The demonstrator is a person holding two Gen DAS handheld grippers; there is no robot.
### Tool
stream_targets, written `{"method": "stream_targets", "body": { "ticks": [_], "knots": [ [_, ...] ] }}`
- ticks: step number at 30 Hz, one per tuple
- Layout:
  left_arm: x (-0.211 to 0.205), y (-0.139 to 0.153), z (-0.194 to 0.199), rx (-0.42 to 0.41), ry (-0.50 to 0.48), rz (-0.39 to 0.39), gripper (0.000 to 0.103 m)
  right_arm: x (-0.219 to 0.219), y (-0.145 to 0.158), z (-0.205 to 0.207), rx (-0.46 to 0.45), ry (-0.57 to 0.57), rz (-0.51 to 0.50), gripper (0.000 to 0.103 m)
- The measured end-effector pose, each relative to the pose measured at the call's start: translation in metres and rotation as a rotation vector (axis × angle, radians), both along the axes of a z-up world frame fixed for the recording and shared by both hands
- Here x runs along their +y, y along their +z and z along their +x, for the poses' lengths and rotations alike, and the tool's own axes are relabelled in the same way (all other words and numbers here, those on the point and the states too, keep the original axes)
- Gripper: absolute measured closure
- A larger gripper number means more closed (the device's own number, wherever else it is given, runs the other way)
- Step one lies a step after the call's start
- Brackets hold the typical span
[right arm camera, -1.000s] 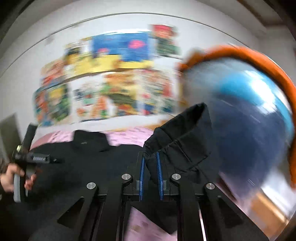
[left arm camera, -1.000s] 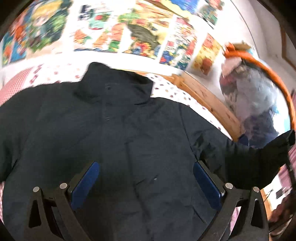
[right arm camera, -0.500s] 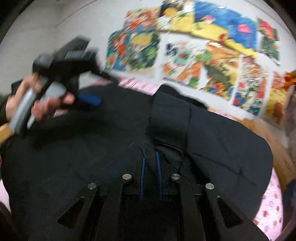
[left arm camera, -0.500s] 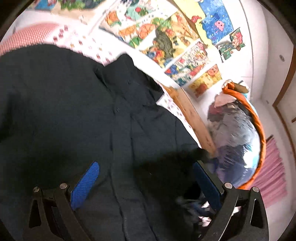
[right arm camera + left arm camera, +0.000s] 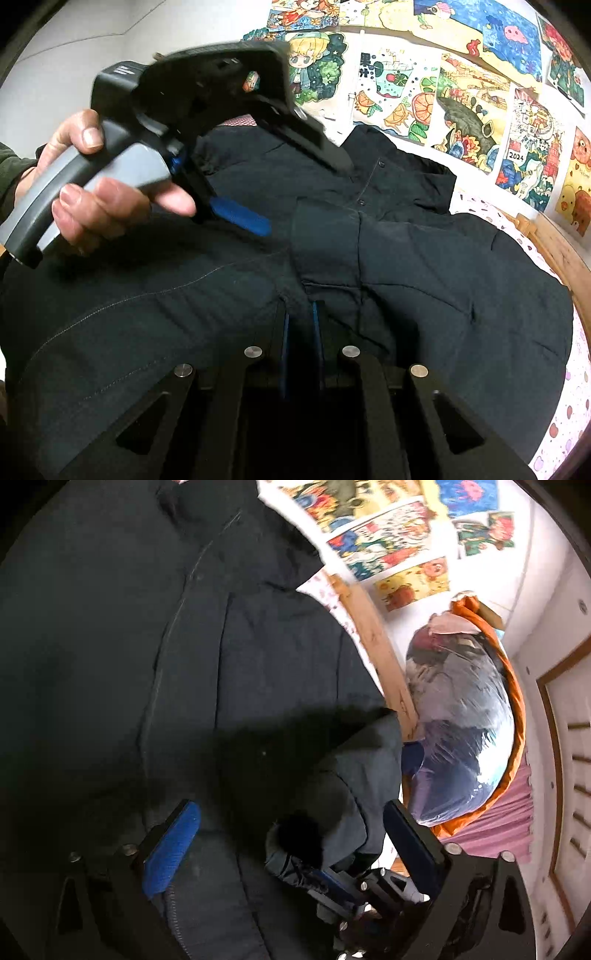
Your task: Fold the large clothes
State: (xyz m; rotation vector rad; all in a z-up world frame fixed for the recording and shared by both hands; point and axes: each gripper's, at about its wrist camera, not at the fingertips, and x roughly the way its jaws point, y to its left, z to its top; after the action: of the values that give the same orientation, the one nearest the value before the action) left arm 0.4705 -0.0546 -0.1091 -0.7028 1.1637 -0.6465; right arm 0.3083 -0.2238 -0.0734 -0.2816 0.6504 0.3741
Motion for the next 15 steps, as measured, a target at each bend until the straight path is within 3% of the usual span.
{"method": "stream_targets", "body": {
  "ticks": [1, 3, 4, 9, 10, 13, 15],
  "knots": [
    [-0.004, -0.003, 0.002, 0.013, 0.0, -0.01, 0.015, 0.0, -0.001, -0.003, 0.001, 0.0, -0.001, 0.092],
    [-0.007, -0.006, 0.003, 0.022, -0.01, -0.018, 0.036, 0.001, 0.0, -0.002, 0.0, 0.0, -0.004, 0.092],
    [-0.008, -0.007, 0.004, 0.022, -0.015, -0.02, 0.041, 0.001, 0.0, -0.003, -0.002, -0.002, -0.005, 0.092],
    [-0.02, 0.006, 0.0, -0.051, -0.064, -0.018, 0.083, 0.001, 0.002, -0.002, 0.013, -0.007, -0.025, 0.089],
    [-0.021, 0.01, -0.001, -0.072, -0.065, -0.003, 0.087, 0.0, 0.002, -0.007, 0.02, 0.001, -0.023, 0.083],
    [-0.019, 0.025, -0.008, -0.155, -0.042, 0.055, 0.094, -0.003, 0.008, -0.016, 0.023, 0.053, 0.014, 0.045],
    [-0.01, 0.037, -0.01, -0.198, -0.013, 0.079, 0.095, -0.006, 0.012, -0.023, 0.009, 0.06, 0.013, 0.038]
  ]
}}
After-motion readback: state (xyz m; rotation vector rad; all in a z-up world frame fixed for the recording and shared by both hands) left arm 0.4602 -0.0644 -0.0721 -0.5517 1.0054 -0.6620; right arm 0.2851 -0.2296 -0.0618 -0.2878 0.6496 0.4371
